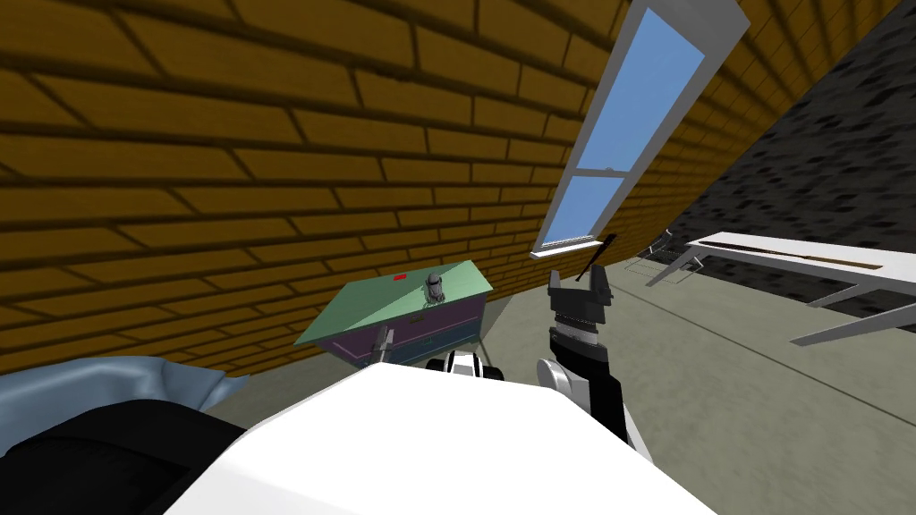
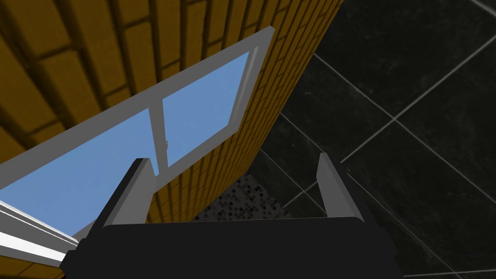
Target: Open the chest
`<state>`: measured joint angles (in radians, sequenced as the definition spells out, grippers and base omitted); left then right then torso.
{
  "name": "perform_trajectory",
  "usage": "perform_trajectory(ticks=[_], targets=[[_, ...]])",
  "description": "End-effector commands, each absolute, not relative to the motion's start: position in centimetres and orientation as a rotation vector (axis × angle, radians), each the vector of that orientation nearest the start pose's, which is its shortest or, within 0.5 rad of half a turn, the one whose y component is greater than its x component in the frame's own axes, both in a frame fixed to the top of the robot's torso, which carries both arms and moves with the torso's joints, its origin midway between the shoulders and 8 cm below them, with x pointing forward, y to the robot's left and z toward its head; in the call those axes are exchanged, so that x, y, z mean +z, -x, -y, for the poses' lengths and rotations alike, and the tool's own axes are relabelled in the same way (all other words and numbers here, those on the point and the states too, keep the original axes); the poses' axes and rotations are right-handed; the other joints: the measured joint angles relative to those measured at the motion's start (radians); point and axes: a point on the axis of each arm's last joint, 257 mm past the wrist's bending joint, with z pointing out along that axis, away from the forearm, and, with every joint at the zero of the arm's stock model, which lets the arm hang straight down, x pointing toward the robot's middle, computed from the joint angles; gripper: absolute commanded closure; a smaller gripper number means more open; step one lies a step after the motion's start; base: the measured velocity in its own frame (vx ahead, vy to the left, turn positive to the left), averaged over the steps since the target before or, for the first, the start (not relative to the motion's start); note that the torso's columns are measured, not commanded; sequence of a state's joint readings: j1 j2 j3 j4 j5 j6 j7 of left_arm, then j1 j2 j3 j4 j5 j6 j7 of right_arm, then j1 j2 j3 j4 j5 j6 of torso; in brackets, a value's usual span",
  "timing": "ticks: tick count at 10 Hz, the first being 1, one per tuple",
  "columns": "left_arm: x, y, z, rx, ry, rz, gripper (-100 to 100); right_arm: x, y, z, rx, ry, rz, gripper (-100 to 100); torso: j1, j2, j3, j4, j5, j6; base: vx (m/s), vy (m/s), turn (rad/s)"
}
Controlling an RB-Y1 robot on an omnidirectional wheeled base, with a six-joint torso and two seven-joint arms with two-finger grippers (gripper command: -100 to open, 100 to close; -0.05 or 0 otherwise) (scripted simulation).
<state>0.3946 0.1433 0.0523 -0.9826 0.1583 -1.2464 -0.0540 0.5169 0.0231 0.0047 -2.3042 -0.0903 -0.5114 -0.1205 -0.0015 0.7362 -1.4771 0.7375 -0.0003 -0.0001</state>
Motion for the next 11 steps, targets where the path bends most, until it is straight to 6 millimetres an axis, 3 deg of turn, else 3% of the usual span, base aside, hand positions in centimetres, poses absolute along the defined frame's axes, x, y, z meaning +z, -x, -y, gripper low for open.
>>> perform_trajectory(ticks=[1,5,8,11], targets=[[-34.9,-26.2,-37.0,-1.000,1.031,-0.897,-100,3.2,-33.4,29.2,1.472,-0.755,-0.482,0,-0.002,-0.001,-0.001,0.000,0.000,0.000,0.149,-0.147,0.058],[-37.1,-24.4,-36.5,-0.973,1.089,-0.895,-100,3.2,-33.4,29.2,1.472,-0.755,-0.482,0,0.003,0.002,0.002,0.001,0.001,0.000,0.101,-0.092,0.036],[-38.6,-23.1,-34.9,-0.964,1.152,-0.868,-100,3.2,-33.4,29.2,1.472,-0.754,-0.482,0,0.001,0.004,0.002,0.001,0.000,0.000,0.052,-0.078,0.105],[-38.0,-23.7,-36.6,-0.963,1.141,-0.873,-100,3.2,-33.4,29.2,1.472,-0.754,-0.482,0,0.004,0.003,0.002,0.001,0.001,0.000,0.012,-0.027,0.022]])
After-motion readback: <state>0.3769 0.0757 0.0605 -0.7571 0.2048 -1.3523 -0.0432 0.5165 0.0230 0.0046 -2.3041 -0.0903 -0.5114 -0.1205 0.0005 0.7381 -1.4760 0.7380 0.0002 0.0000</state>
